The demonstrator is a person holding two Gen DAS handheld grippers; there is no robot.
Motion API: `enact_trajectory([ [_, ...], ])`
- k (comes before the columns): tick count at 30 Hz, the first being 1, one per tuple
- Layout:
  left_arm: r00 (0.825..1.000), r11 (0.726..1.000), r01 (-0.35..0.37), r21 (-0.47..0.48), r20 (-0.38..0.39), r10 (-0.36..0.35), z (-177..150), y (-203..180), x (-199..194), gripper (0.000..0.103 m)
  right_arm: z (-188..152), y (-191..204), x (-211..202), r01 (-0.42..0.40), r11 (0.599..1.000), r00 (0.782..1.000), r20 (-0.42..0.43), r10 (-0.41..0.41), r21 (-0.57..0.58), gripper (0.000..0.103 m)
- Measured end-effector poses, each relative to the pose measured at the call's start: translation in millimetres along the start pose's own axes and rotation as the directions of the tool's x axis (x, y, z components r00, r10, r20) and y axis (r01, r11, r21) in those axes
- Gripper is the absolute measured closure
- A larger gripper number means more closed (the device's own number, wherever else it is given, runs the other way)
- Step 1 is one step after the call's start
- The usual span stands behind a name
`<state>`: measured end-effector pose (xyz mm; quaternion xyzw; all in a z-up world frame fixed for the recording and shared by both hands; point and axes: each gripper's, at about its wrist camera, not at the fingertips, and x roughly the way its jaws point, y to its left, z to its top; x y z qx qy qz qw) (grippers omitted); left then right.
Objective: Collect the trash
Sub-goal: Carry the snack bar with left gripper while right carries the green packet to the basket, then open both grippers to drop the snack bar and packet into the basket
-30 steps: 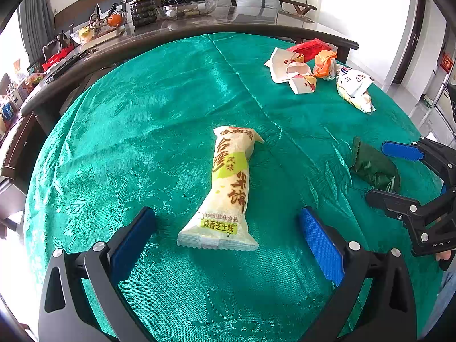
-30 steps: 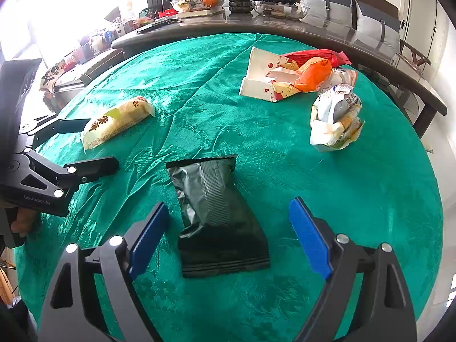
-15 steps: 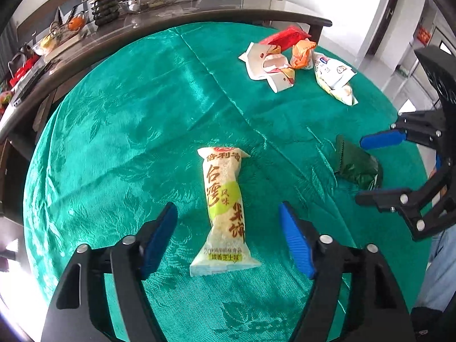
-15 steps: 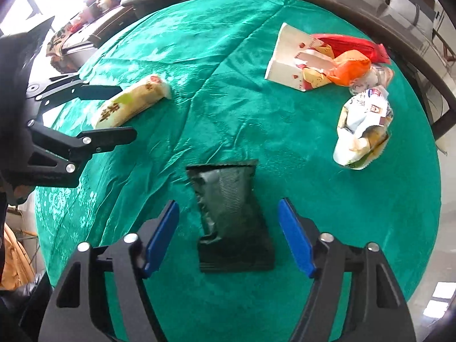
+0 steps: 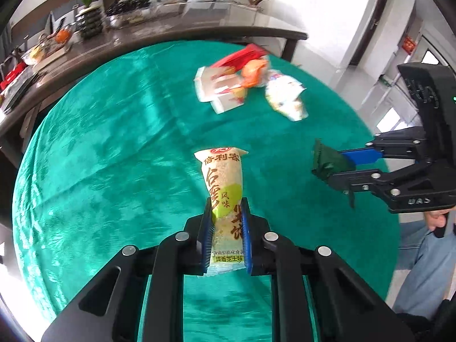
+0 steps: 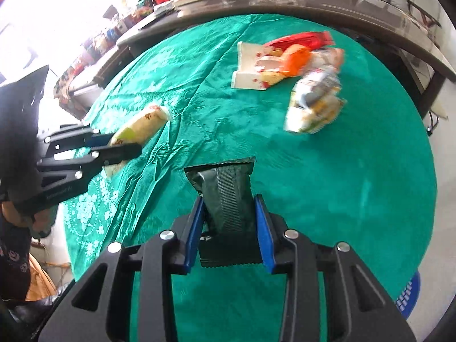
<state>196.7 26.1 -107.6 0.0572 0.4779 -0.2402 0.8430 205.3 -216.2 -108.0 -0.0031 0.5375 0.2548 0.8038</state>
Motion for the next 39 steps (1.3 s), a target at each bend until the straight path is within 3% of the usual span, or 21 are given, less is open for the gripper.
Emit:
enact_trajectory([
  [5,0.994,0.992,0.103,0.069,0.022,-0.104,16,-76,0,0.086,-35,-60,-61,0.002,0.991,0.996,0.091,-0.014,0.137,0.069],
  [8,0.984,0.978,0.172,0.121,0.028,-0.177,25,-132,5,0.086,-68,-112,-100,0.071,0.971,0.988,0.117,-0.100,0.230,0.069],
  [12,0.958,0.940,0.282,0.190,-0.004,-0.287,37,-216,23,0.086,-121,-187,-136,0.183,0.911,0.969,0.088,-0.231,0.369,0.069],
  [17,0.931,0.904,0.364,0.225,-0.072,-0.357,43,-303,65,0.086,-185,-262,-150,0.259,0.828,0.948,0.033,-0.316,0.498,0.069],
  [25,0.907,0.885,0.404,0.232,-0.228,-0.354,39,-401,170,0.085,-253,-343,-124,0.251,0.723,0.946,-0.005,-0.323,0.643,0.069],
  [32,0.899,0.881,0.399,0.254,-0.299,-0.321,36,-443,247,0.085,-277,-376,-121,0.213,0.686,0.952,0.011,-0.306,0.696,0.068],
  [34,0.897,0.880,0.400,0.256,-0.305,-0.319,35,-450,262,0.084,-279,-381,-119,0.201,0.681,0.953,0.019,-0.301,0.704,0.064],
  [35,0.900,0.882,0.392,0.260,-0.305,-0.311,36,-452,269,0.081,-285,-381,-121,0.196,0.675,0.954,0.021,-0.300,0.711,0.060],
  [36,0.907,0.886,0.378,0.267,-0.301,-0.296,36,-454,276,0.064,-288,-382,-122,0.189,0.666,0.955,0.024,-0.297,0.722,0.050],
  [37,0.913,0.891,0.363,0.272,-0.294,-0.282,36,-457,280,0.039,-290,-383,-124,0.181,0.656,0.955,0.029,-0.296,0.733,0.048],
  [38,0.921,0.896,0.347,0.278,-0.280,-0.270,37,-454,280,0.029,-291,-384,-128,0.173,0.647,0.953,0.040,-0.300,0.743,0.048],
  [39,0.930,0.899,0.332,0.287,-0.261,-0.260,41,-450,278,0.027,-291,-383,-132,0.167,0.646,0.951,0.052,-0.306,0.745,0.047],
])
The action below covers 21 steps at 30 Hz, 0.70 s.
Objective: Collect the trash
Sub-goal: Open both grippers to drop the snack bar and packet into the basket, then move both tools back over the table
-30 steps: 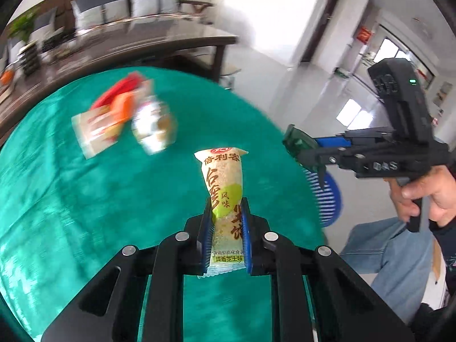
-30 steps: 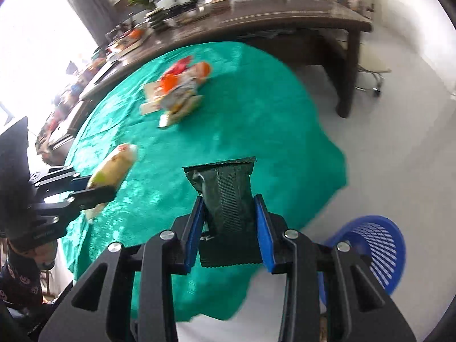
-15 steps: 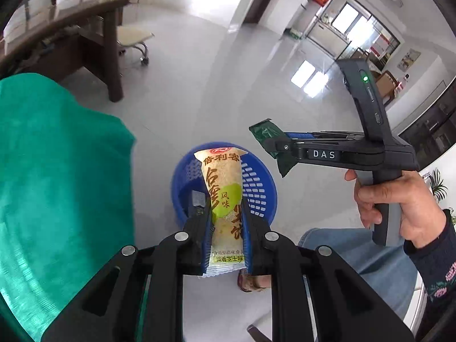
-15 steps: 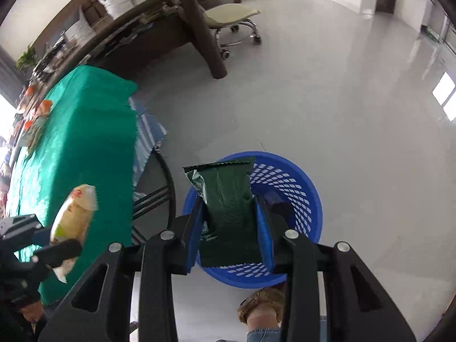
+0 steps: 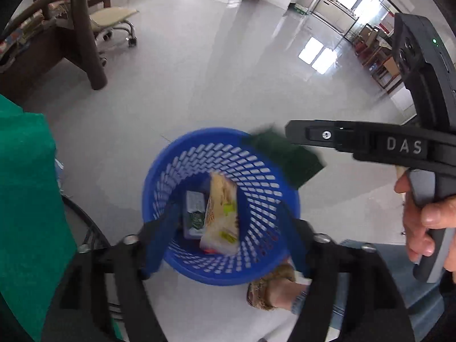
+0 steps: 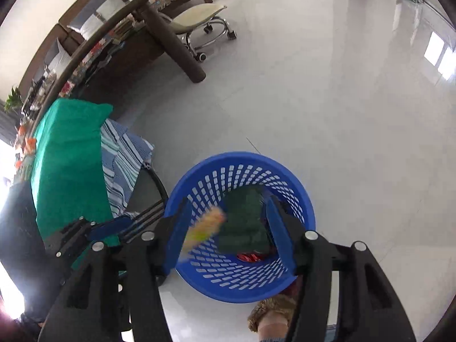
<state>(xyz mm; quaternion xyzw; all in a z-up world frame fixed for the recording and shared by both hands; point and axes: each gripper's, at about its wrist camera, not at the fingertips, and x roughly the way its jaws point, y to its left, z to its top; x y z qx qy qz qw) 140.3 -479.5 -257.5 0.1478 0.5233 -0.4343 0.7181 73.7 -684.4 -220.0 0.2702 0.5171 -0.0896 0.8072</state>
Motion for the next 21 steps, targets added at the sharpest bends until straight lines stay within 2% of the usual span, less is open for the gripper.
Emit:
enact_trajectory([
  [2,0.999,1.000,-0.024,0.011,0.030,0.024,-1,2,-14,0.016,1,0,-11,-0.001,1.000,0.999,0.039,0.001,0.000,0.037],
  [5,0.992,0.997,-0.068,0.020,0.106,0.066,-6,4,-48,0.014,0,6,-27,0.002,1.000,0.995,0.100,-0.002,0.004,0.031],
  [7,0.982,0.995,-0.095,0.023,0.163,0.090,-13,3,-74,0.011,-2,10,-34,0.007,1.000,0.992,0.129,-0.007,0.004,0.020],
  [9,0.964,0.989,-0.143,0.019,0.227,0.135,-25,2,-102,0.008,-6,21,-38,0.044,0.999,0.987,0.156,-0.043,-0.009,0.013],
  [12,0.942,0.984,-0.179,-0.001,0.290,0.172,-51,4,-140,0.007,-11,47,-36,0.117,0.990,0.978,0.181,-0.102,-0.075,0.012],
  [17,0.927,0.976,-0.209,-0.059,0.307,0.217,-98,38,-193,0.007,-31,106,-40,0.209,0.946,0.949,0.285,-0.134,-0.250,0.012],
  [19,0.909,0.959,-0.268,-0.086,0.308,0.282,-119,60,-214,0.005,-43,133,-41,0.235,0.923,0.936,0.328,-0.130,-0.305,0.012],
  [21,0.886,0.933,-0.335,-0.130,0.295,0.359,-139,86,-235,0.005,-57,165,-41,0.208,0.916,0.936,0.341,-0.085,-0.342,0.012],
])
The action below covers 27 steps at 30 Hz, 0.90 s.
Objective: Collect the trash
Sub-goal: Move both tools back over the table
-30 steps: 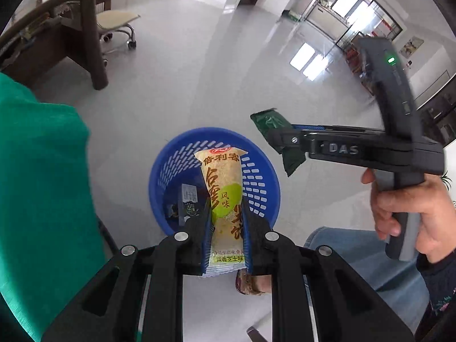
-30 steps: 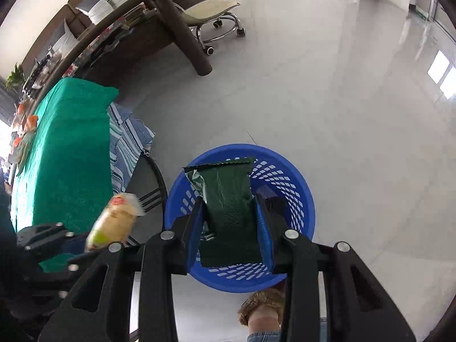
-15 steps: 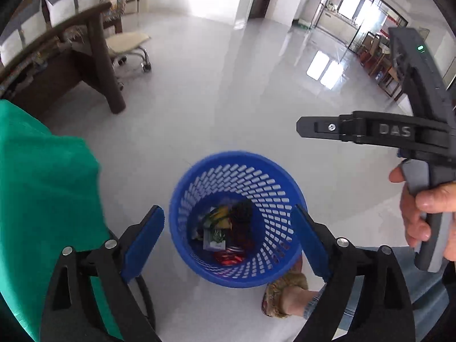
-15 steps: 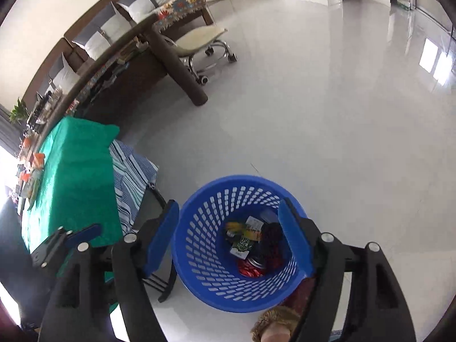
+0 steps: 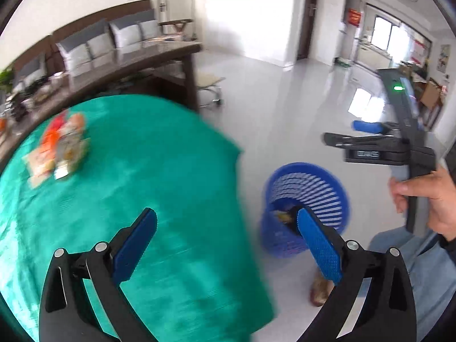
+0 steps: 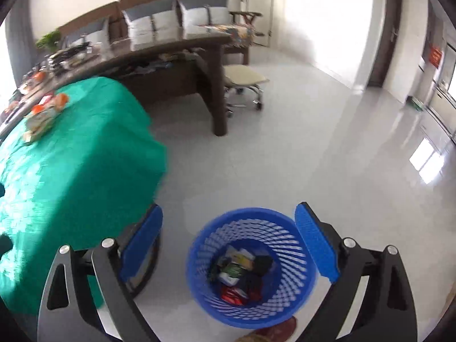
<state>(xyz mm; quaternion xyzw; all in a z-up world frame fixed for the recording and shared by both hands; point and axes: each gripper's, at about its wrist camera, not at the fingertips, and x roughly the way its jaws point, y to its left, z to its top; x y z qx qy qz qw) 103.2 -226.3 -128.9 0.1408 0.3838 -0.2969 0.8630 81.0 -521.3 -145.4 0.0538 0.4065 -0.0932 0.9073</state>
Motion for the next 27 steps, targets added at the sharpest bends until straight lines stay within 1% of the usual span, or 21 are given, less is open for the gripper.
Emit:
enact_trajectory([
  [2,0.998,0.997,-0.064,-0.036,-0.022,0.064,-11,32,-10,0.005,1,41,-5,-0.087,0.996,0.996,0.013,0.087,-0.025,0.012],
  [4,0.992,0.989,-0.117,-0.087,-0.046,0.114,-21,69,-20,0.005,4,82,-8,-0.168,0.983,0.985,0.013,0.170,-0.068,0.012],
  [7,0.984,0.972,-0.177,-0.156,-0.057,0.170,-31,120,-36,0.005,12,152,-12,-0.276,0.948,0.961,-0.014,0.277,-0.158,0.012],
  [9,0.975,0.957,-0.219,-0.188,-0.070,0.209,-36,151,-41,0.005,22,192,-11,-0.328,0.921,0.944,-0.049,0.325,-0.209,0.012],
  [11,0.969,0.947,-0.246,-0.206,-0.081,0.234,-39,173,-39,0.005,30,231,-5,-0.345,0.896,0.938,-0.084,0.335,-0.279,0.012],
  [13,0.963,0.936,-0.267,-0.231,-0.103,0.249,-41,198,-36,0.005,37,259,6,-0.345,0.880,0.938,-0.106,0.329,-0.326,0.012],
  [15,0.957,0.922,-0.283,-0.263,-0.134,0.256,-49,219,-30,0.005,40,278,21,-0.347,0.875,0.938,-0.144,0.317,-0.336,0.012],
  [16,0.958,0.919,-0.279,-0.279,-0.146,0.247,-52,229,-26,0.005,40,291,30,-0.351,0.874,0.936,-0.165,0.312,-0.337,0.012],
  [18,0.960,0.918,-0.268,-0.291,-0.164,0.228,-57,241,-23,0.005,39,301,41,-0.340,0.873,0.939,-0.179,0.294,-0.348,0.012],
  [20,0.959,0.921,-0.265,-0.284,-0.177,0.221,-63,253,-22,0.005,36,310,48,-0.332,0.874,0.941,-0.189,0.280,-0.356,0.012],
  [21,0.959,0.924,-0.264,-0.277,-0.182,0.219,-65,254,-20,0.005,36,312,50,-0.332,0.875,0.941,-0.194,0.278,-0.353,0.012],
  [25,0.968,0.942,-0.224,-0.251,-0.168,0.185,-67,260,-15,0.005,33,307,51,-0.331,0.882,0.941,-0.184,0.283,-0.336,0.008],
  [27,0.972,0.951,-0.203,-0.233,-0.167,0.166,-62,267,-10,0.005,32,307,52,-0.324,0.887,0.943,-0.185,0.276,-0.330,0.005],
])
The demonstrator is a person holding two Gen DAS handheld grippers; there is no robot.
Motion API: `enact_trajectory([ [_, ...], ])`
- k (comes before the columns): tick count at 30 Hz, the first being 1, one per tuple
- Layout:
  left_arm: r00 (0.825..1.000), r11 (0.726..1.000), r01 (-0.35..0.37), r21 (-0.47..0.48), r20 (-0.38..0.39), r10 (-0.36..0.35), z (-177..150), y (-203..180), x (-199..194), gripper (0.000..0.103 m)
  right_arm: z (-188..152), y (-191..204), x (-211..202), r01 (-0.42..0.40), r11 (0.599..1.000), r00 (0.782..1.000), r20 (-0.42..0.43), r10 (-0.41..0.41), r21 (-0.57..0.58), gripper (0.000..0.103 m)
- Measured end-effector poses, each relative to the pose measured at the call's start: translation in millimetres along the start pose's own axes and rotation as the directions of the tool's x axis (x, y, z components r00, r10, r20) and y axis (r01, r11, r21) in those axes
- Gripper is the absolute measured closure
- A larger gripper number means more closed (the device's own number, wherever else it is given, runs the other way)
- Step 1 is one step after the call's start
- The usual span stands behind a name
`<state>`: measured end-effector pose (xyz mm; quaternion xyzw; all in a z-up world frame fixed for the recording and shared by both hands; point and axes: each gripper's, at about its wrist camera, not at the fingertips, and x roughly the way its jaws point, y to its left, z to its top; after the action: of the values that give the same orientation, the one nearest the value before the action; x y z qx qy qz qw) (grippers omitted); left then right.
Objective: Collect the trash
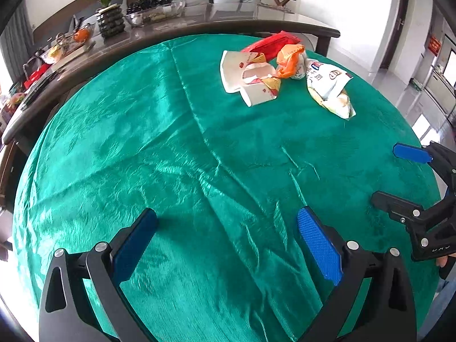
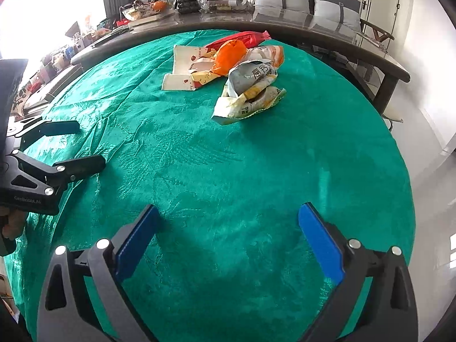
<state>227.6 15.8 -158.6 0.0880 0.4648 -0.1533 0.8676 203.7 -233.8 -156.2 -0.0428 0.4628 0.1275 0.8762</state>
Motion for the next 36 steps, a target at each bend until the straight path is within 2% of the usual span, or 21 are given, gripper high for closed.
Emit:
enact_trajectory([
  [3,1.000,0.999,0.027,0.027,-0.001,-0.027,18,5,7,0.005,0,1,2,0.006,1.000,1.000,-0.003,-0.006,0.004,0.005],
  [7,0.995,0.997,0.060,0.039,0.076,-0.063,60,17,15,0.005,1,3,3,0.009,1.000,1.000,-0.004,-0.009,0.005,0.005],
  [13,0.986,0.992,0.120,0.045,0.114,-0.125,121,26,50,0.005,1,3,3,0.010,1.000,1.000,-0.003,-0.010,0.005,0.005],
  [15,0.982,0.987,0.150,0.049,0.109,-0.155,132,27,64,0.009,1,3,3,0.009,1.000,1.000,-0.003,-0.009,0.005,0.005],
  [18,0.974,0.973,0.210,0.090,0.069,-0.217,141,23,83,0.023,1,2,3,0.008,1.000,1.000,-0.003,-0.008,0.006,0.005],
  [21,0.960,0.956,0.268,0.117,0.056,-0.276,143,22,87,0.040,1,2,3,0.008,1.000,1.000,-0.003,-0.008,0.006,0.005],
  [22,0.952,0.948,0.297,0.113,0.047,-0.303,143,23,87,0.057,1,1,3,0.007,1.000,1.000,-0.003,-0.007,0.006,0.005],
  [23,0.945,0.941,0.321,0.107,0.038,-0.326,143,24,87,0.065,1,2,3,0.007,1.000,1.000,-0.003,-0.007,0.006,0.005],
  [24,0.941,0.939,0.331,0.097,0.035,-0.335,142,25,86,0.066,1,2,3,0.008,1.000,1.000,-0.003,-0.008,0.006,0.005],
  [28,0.953,0.951,0.295,0.097,0.039,-0.300,128,24,70,0.070,1,2,3,0.008,1.000,1.000,-0.003,-0.008,0.006,0.005],
  [31,0.970,0.972,0.236,0.019,0.061,-0.237,109,32,43,0.071,1,2,3,0.008,1.000,1.000,-0.003,-0.008,0.006,0.005],
  [32,0.974,0.975,0.219,-0.025,0.068,-0.217,100,37,34,0.099,1,2,3,0.008,1.000,1.000,-0.002,-0.008,0.006,0.005],
  [33,0.975,0.974,0.215,-0.075,0.065,-0.211,89,44,23,0.096,1,2,3,0.008,1.000,1.000,-0.002,-0.008,0.006,0.005],
  [36,0.988,0.977,0.146,-0.154,0.075,-0.136,57,57,0,0.096,2,1,3,0.008,1.000,1.000,-0.002,-0.008,0.006,0.005],
])
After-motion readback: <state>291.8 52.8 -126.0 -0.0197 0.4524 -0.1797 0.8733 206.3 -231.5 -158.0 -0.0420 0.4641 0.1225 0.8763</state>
